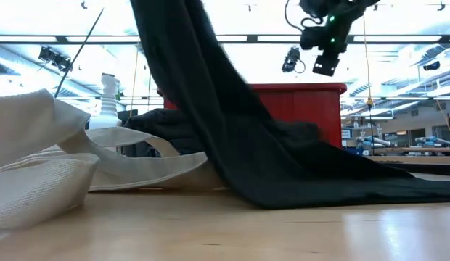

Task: Fold Laundry from Bin
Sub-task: Fold the black shirt

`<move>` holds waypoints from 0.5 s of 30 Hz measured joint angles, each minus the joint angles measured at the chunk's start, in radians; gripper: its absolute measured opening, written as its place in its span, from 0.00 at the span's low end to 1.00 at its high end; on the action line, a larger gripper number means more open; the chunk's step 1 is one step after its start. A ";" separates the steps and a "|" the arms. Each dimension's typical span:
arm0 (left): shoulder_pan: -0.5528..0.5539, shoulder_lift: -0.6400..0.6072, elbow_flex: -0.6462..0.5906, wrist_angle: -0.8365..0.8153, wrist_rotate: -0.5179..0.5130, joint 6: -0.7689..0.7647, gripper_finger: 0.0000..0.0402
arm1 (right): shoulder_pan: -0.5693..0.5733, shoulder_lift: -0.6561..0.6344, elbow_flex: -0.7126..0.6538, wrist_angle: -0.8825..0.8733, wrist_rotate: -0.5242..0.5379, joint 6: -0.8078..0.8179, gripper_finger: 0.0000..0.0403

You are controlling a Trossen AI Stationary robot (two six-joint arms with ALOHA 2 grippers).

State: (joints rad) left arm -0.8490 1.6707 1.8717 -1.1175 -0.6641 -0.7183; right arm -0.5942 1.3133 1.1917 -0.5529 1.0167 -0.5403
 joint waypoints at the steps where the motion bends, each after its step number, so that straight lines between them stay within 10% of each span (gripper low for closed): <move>1: 0.000 0.000 0.000 0.000 0.000 0.000 0.01 | 0.012 -0.014 0.000 -0.047 -0.102 0.058 0.38; 8: 0.000 0.000 0.000 -0.001 0.000 0.032 0.01 | 0.093 -0.102 0.000 -0.212 -0.860 0.385 0.38; 15: 0.000 -0.003 0.000 -0.001 -0.145 0.116 0.01 | 0.333 -0.106 -0.121 -0.074 -1.136 0.470 0.38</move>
State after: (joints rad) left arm -0.8487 1.6672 1.8720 -1.1187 -0.8091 -0.6022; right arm -0.2615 1.2078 1.0704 -0.6268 -0.1192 -0.0705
